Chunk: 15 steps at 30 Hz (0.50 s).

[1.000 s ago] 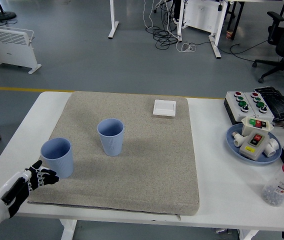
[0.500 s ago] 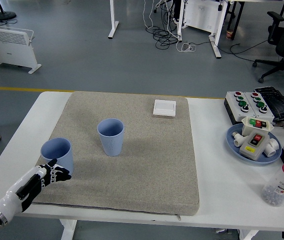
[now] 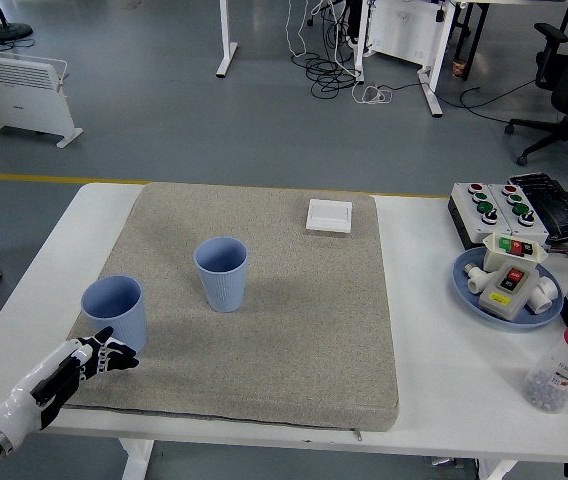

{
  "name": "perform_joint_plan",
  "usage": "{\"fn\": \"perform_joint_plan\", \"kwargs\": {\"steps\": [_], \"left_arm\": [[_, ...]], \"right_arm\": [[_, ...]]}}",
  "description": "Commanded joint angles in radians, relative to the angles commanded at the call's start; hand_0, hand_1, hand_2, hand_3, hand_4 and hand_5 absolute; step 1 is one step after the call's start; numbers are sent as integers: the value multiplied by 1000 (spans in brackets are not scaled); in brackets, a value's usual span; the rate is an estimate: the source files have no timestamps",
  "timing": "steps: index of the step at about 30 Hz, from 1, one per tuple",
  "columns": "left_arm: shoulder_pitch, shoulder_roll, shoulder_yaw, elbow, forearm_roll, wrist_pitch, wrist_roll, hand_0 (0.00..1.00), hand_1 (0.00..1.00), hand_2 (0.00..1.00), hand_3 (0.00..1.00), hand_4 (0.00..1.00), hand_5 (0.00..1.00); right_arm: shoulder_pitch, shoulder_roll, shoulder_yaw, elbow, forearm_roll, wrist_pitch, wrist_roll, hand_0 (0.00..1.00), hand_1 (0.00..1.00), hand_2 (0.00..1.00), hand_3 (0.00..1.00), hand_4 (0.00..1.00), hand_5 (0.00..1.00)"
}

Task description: Push cup pick cup insert cup

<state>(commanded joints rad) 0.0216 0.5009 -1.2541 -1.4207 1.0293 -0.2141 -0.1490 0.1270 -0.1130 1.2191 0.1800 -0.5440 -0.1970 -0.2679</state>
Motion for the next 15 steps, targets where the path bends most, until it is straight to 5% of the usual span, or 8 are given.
{"fn": "perform_joint_plan", "kwargs": {"steps": [15], "left_arm": [[-85,13,51,74,5,-2,-9,782,657,567,525,677,998]], "right_arm": [[6,2,-4,0,12,1,2,725,654,674,588,132,493]]}}
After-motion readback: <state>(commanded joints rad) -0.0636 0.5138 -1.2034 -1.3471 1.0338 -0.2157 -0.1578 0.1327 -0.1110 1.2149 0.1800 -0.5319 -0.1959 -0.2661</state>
